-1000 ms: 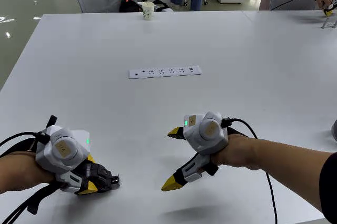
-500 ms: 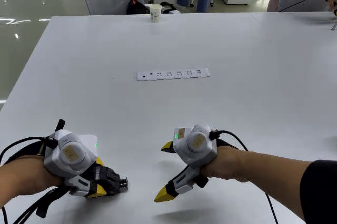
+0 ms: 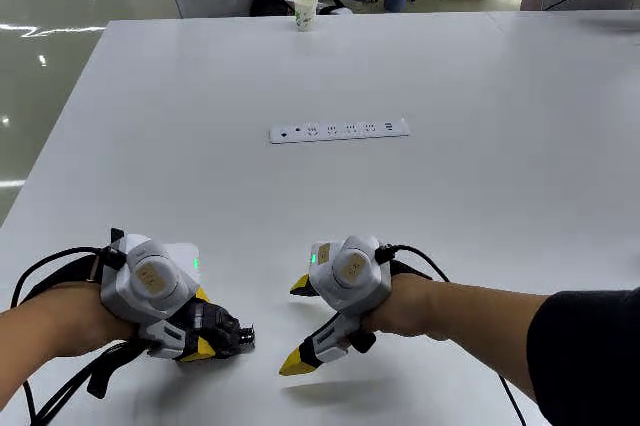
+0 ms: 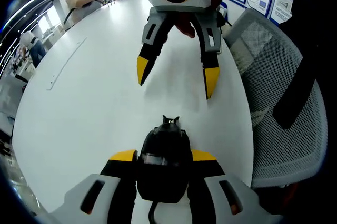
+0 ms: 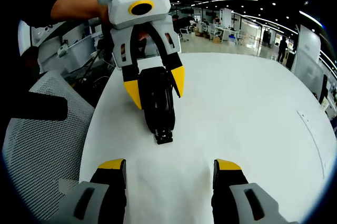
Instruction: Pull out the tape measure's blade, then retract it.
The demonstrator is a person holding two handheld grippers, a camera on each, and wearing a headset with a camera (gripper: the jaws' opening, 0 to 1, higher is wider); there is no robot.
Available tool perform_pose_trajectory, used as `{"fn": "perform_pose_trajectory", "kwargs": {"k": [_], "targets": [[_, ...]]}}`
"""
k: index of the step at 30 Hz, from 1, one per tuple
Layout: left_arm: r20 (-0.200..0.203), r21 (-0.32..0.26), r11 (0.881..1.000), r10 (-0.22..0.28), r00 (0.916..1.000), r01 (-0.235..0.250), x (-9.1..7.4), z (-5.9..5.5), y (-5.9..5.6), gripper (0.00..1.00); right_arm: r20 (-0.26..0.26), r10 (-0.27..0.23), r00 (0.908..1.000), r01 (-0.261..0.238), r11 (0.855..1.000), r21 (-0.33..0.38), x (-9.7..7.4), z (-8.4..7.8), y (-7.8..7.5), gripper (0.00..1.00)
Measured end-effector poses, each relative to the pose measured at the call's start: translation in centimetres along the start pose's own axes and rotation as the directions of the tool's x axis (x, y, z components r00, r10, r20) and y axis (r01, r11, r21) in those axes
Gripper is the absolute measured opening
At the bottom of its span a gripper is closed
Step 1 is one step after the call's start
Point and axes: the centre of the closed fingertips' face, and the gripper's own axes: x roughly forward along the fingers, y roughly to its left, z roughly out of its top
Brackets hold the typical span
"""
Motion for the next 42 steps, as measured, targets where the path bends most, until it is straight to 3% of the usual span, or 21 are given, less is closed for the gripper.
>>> {"fn": "perform_pose_trajectory", "kwargs": {"k": [6, 12, 26, 39, 42], "targets": [[-0.009, -0.001, 1.000, -0.005, 0.9999, 0.005, 0.0, 0.0, 0.0, 0.31, 0.015, -0.005, 0.9999, 0.006, 1.000, -0.011, 1.1, 0.8, 0.1, 0.57], [-0.002, -0.006, 1.000, -0.001, 1.0000, 0.001, 0.0, 0.0, 0.0, 0.31, -0.003, -0.005, 1.0000, 0.005, 0.999, -0.042, 2.1, 0.9, 0.5, 0.47], [-0.002, -0.012, 1.000, -0.005, 1.0000, 0.005, 0.0, 0.0, 0.0, 0.32, 0.005, 0.016, 0.9999, -0.016, 0.997, -0.070, 3.5, 2.5, 0.2, 0.37], [0.002, -0.015, 1.000, -0.008, 1.0000, 0.008, 0.1, 0.0, 0.0, 0.32, -0.021, 0.039, 0.9990, -0.042, 0.992, -0.120, 4.8, 2.3, 1.0, 0.15], [0.004, -0.016, 1.000, -0.008, 1.0000, 0.009, 0.0, 0.0, 0.0, 0.32, -0.036, 0.047, 0.9983, -0.052, 0.985, -0.166, 4.7, 2.3, 1.2, 0.14]]}}
